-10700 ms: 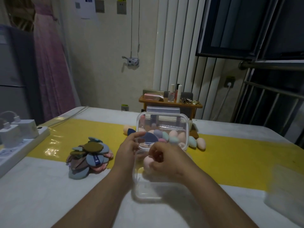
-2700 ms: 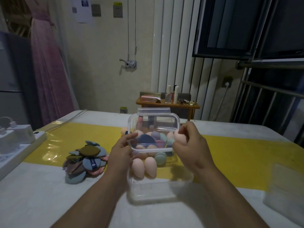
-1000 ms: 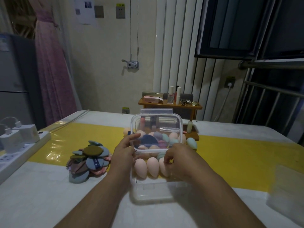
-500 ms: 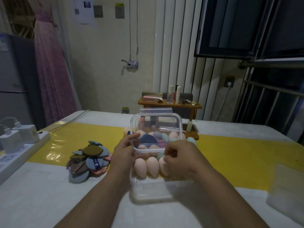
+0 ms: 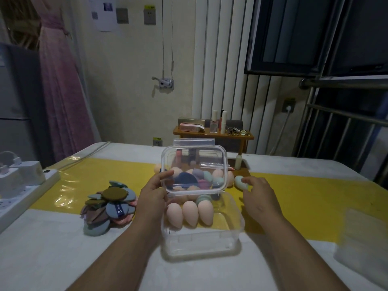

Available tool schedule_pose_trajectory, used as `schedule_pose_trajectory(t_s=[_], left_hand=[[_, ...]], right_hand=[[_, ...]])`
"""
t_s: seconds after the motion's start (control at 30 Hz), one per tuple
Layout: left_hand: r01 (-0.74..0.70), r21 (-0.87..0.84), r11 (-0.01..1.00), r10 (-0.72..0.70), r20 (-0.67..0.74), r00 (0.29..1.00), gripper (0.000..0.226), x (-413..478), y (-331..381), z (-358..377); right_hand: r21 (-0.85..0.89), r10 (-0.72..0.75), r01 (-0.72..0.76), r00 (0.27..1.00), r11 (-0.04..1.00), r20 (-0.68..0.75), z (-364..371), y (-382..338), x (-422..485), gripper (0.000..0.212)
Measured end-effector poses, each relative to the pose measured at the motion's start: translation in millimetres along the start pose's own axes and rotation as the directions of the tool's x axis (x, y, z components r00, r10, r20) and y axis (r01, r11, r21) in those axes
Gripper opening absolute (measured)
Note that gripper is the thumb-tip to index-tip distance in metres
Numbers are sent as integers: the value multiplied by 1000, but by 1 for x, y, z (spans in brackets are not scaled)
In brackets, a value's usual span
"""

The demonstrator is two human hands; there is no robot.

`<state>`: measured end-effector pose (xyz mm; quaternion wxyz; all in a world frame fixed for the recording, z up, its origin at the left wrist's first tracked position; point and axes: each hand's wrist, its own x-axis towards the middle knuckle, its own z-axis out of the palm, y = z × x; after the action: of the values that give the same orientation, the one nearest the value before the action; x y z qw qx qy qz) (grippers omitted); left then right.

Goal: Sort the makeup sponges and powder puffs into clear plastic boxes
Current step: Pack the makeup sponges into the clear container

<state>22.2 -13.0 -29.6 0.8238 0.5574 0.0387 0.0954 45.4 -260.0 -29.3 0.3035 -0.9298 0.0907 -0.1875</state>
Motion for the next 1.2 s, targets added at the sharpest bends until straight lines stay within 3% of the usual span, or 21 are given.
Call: schedule_pose_trajectory(t_s=[0.1, 0.2, 0.5, 0.63, 0.83, 1.03, 1.2], left_hand=[[-7, -5, 1000, 7, 7, 1000, 63, -3, 3, 2], [-2, -7, 1000, 2, 8, 1000, 63, -4, 4, 2], [15, -31, 999, -15, 8, 1000, 59, -7, 5, 2], [16, -34, 999, -15, 13, 1000, 58, -7, 5, 2], [9, -35, 999, -9, 7, 1000, 59, -6, 5, 2], [4, 1, 1000, -4, 12, 1000, 59, -5, 4, 0], [-2, 17, 1000, 2, 25, 1000, 61, -4, 2, -1]], right_hand=[[-160, 97, -64, 974, 985, 204, 4, 10, 2, 59], [-249, 116, -37, 942, 968, 315, 6, 9, 3, 65], [-373, 105, 42, 925, 927, 365, 14, 7, 5, 64], [-298, 91, -1, 953, 955, 290, 12, 5, 2, 63], [25, 148, -147, 988, 989, -53, 4, 4, -2, 43], [157, 81, -50, 976, 986, -203, -12, -8, -9, 16], [233, -38, 96, 970, 968, -241, -19, -22, -14, 27]])
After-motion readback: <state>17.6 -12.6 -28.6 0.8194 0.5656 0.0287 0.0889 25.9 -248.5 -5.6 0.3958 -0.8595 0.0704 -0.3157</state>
